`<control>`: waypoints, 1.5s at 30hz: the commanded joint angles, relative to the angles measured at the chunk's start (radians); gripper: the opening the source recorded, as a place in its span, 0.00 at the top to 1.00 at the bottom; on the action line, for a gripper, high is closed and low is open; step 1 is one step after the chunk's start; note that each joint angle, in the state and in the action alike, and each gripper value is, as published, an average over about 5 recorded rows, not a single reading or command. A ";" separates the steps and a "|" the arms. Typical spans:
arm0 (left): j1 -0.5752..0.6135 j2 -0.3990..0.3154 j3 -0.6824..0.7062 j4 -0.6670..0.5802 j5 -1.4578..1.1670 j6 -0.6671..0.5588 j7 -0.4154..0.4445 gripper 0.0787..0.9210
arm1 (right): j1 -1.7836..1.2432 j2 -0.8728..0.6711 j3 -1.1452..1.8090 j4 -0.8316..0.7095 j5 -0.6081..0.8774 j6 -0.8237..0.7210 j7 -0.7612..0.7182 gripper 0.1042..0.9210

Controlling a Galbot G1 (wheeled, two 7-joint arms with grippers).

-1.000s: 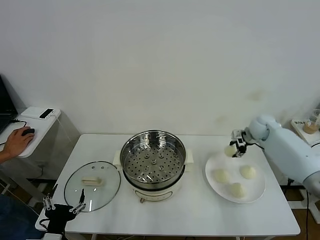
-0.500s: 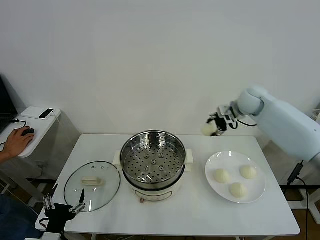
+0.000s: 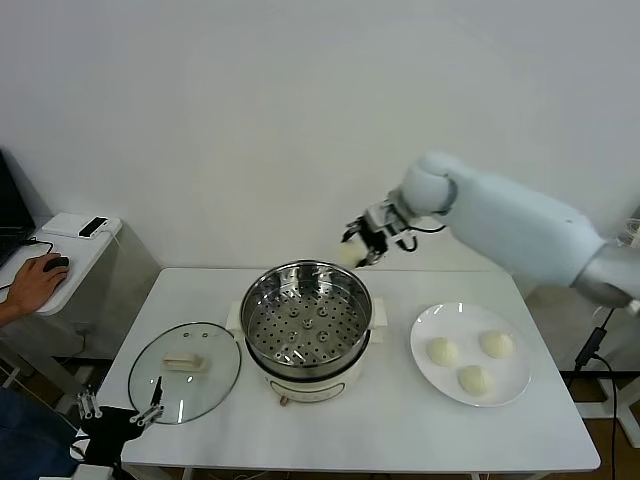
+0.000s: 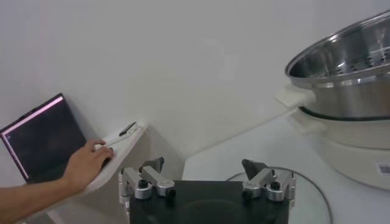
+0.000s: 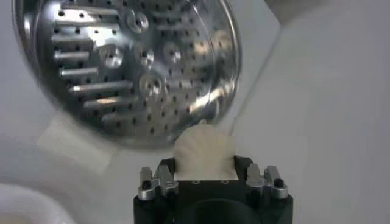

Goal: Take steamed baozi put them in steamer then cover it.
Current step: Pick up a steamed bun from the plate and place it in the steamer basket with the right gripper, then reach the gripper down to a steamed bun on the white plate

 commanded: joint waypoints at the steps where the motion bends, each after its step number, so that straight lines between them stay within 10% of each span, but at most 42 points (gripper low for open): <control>1: 0.009 0.003 -0.023 -0.008 -0.008 -0.001 0.001 0.12 | 0.030 0.184 -0.155 -0.030 -0.027 0.144 0.074 0.39; 17: 0.002 -0.002 -0.034 -0.011 -0.018 -0.002 0.002 0.12 | -0.028 0.307 -0.188 -0.200 -0.387 0.366 0.133 0.39; 31: -0.001 -0.002 -0.043 -0.013 -0.018 -0.002 0.002 0.12 | -0.046 0.307 -0.171 -0.231 -0.420 0.408 0.173 0.32; 45: -0.004 0.015 -0.051 -0.014 -0.027 0.001 0.008 0.12 | 0.148 0.098 -0.073 0.012 -0.067 -0.131 -0.110 0.12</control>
